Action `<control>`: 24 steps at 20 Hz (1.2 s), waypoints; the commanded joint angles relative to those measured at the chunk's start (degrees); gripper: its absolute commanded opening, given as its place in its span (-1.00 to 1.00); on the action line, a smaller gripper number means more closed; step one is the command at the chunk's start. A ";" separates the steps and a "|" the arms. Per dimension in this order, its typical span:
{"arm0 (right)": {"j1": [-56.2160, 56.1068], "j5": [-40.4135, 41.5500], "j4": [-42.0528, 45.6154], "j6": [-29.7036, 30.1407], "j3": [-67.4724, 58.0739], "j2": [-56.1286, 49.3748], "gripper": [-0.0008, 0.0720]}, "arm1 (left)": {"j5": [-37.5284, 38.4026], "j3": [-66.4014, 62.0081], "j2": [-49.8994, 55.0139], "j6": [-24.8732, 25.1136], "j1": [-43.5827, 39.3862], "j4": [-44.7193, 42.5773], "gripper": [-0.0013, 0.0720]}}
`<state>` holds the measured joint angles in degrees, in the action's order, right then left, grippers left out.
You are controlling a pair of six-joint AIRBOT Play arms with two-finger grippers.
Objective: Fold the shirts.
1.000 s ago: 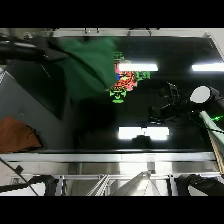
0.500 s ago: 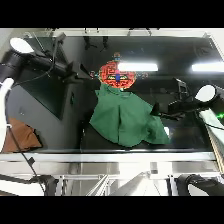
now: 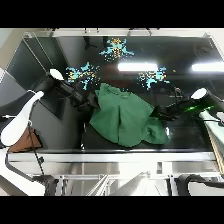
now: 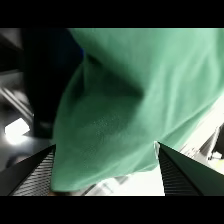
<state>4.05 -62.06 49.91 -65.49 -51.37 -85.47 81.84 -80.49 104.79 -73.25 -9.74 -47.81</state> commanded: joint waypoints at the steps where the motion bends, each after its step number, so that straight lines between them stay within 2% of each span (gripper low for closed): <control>1: -0.68 -2.97 -13.46 15.45 0.02 -5.73 -0.59 | -1.01 2.93 0.85 1.44 -3.39 -0.20 0.73; 2: -0.94 -4.26 -15.78 17.92 -0.15 -6.10 -0.91 | -1.05 2.82 0.83 1.51 -4.09 -0.15 -0.05; 3: -0.92 -5.92 -17.51 19.32 -0.59 -5.95 -0.91 | -0.70 2.05 0.70 2.73 -4.52 0.11 -0.97; 5: -0.35 -13.05 -18.49 19.65 -4.24 -4.81 -0.92 | 1.97 -1.55 -1.20 2.82 -4.39 1.81 -0.96; 8: 2.45 -21.38 -19.15 16.24 -13.66 1.46 -0.92 | 5.99 -10.40 -9.51 1.16 -1.38 1.88 -0.96; 10: 4.72 -22.21 -24.39 14.56 -20.81 8.46 -0.92 | 7.65 -17.46 -16.85 -1.20 1.88 1.86 -0.96; 12: 6.78 -21.27 -35.32 15.12 -26.56 16.26 -0.91 | 7.65 -24.37 -23.87 -1.42 4.72 1.88 -0.96; 14: 7.39 -16.37 -37.97 16.20 -29.90 23.93 -0.91 | 7.08 -31.01 -29.33 -1.44 6.80 1.86 -0.94; 17: 6.45 -9.84 -33.11 15.54 -29.75 32.20 -0.91 | 1.62 -36.76 -35.04 -1.36 8.61 -2.25 -0.89; 19: 3.63 -9.77 -25.62 11.06 -28.59 33.29 -0.91 | 0.98 -36.79 -35.36 -1.33 8.57 -5.73 -0.89; 22: -2.91 -8.26 -16.96 8.81 -22.14 31.43 -0.91 | 2.54 -36.79 -29.14 -0.39 7.32 -6.14 -0.89; 24: -6.01 -3.58 -13.55 8.41 -16.09 29.38 -0.91 | 2.45 -36.79 -23.34 2.10 5.05 -6.16 -0.89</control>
<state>2.52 -70.98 29.10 -55.05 -73.65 -54.92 84.60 -116.64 76.07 -73.65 -2.85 -52.77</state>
